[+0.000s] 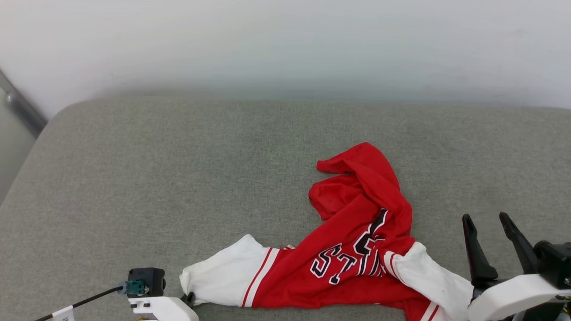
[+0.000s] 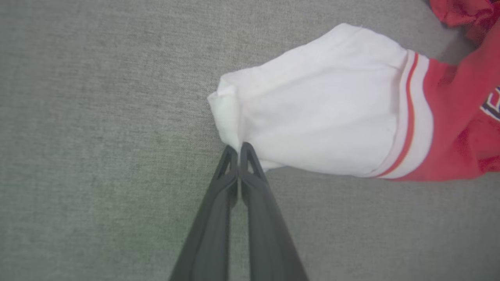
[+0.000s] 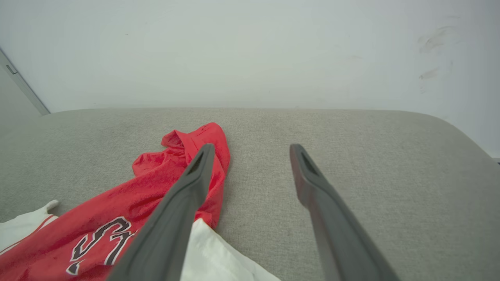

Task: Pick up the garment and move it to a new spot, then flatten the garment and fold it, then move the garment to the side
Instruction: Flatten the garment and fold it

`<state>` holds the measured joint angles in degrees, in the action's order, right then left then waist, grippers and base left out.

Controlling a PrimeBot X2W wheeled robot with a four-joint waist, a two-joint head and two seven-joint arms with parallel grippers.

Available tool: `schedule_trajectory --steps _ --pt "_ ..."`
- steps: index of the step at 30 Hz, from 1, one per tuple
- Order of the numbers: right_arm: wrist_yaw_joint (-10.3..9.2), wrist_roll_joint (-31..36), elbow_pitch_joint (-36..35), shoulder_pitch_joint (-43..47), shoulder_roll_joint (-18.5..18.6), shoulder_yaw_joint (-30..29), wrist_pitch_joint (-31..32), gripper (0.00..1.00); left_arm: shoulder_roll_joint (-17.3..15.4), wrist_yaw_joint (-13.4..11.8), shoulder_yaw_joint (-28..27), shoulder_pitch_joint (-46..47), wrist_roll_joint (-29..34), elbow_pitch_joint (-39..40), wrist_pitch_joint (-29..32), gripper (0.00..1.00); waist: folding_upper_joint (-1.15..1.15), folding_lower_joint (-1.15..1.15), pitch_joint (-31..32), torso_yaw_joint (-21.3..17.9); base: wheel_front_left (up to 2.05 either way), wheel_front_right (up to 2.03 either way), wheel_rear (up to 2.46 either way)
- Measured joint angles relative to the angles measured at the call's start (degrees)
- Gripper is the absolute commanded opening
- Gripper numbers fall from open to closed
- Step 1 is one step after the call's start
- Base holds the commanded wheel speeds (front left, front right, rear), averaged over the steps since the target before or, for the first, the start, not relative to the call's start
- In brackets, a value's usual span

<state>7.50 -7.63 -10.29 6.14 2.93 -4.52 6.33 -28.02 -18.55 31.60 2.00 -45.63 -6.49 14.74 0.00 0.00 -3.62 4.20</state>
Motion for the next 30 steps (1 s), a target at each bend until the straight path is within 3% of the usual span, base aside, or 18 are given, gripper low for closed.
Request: schedule_trajectory --steps 17,25,30 --pt "0.0 -3.1 -0.1 4.0 0.0 -1.6 3.4 1.0 3.0 -0.5 -2.2 5.0 10.7 2.4 -24.3 1.0 0.0 0.0 5.3 -1.8 0.0 0.0 0.0" --pt "-0.01 -7.2 4.2 6.2 0.0 -7.8 21.8 1.0 3.3 -0.6 -2.8 5.7 12.8 4.2 -27.8 1.0 0.0 0.0 4.5 -1.3 0.0 0.0 0.0" --pt "-0.01 -9.4 4.0 5.7 2.4 -8.8 34.5 1.0 3.5 -0.6 -2.8 6.7 13.4 5.9 -28.3 1.0 0.0 0.0 2.8 -0.2 0.0 0.0 0.0"
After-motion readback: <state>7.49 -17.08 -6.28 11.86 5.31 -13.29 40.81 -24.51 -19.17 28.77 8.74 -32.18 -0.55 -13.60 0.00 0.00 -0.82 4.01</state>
